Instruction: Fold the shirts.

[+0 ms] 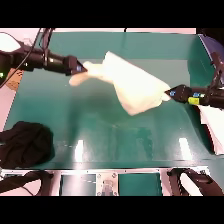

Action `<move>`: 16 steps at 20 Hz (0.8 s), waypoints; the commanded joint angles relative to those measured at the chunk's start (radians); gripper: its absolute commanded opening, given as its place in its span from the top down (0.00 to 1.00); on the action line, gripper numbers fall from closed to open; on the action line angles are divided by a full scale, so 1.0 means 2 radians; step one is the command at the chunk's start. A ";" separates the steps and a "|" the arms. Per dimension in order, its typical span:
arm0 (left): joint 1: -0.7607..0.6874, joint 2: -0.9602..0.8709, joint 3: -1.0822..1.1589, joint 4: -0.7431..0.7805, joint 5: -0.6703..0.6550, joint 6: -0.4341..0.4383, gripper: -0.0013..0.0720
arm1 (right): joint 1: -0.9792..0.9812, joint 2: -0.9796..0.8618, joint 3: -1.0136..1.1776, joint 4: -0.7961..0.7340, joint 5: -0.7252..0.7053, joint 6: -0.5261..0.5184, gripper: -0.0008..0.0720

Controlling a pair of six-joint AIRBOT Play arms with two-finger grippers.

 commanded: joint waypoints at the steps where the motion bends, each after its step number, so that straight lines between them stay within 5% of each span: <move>1: -0.021 0.021 -0.086 0.015 -0.035 -0.006 0.95 | 0.028 0.011 -0.059 0.013 0.001 0.000 0.96; 7: -0.098 0.017 -0.300 0.021 0.156 0.004 0.95 | 0.078 -0.035 -0.163 0.018 -0.111 0.000 0.95; 9: -0.109 0.014 -0.325 0.020 0.170 0.005 0.95 | 0.064 -0.049 -0.154 -0.018 -0.117 0.000 0.54; 12: -0.110 0.014 -0.327 0.022 0.168 0.005 0.95 | -0.011 -0.039 -0.085 -0.119 -0.021 0.035 0.42; 14: -0.110 0.014 -0.327 0.022 0.168 0.005 0.95 | -0.057 -0.014 -0.064 -0.123 0.035 0.051 0.29; 16: -0.110 0.014 -0.327 0.022 0.171 0.005 0.95 | -0.057 0.016 -0.086 -0.104 0.065 0.051 0.28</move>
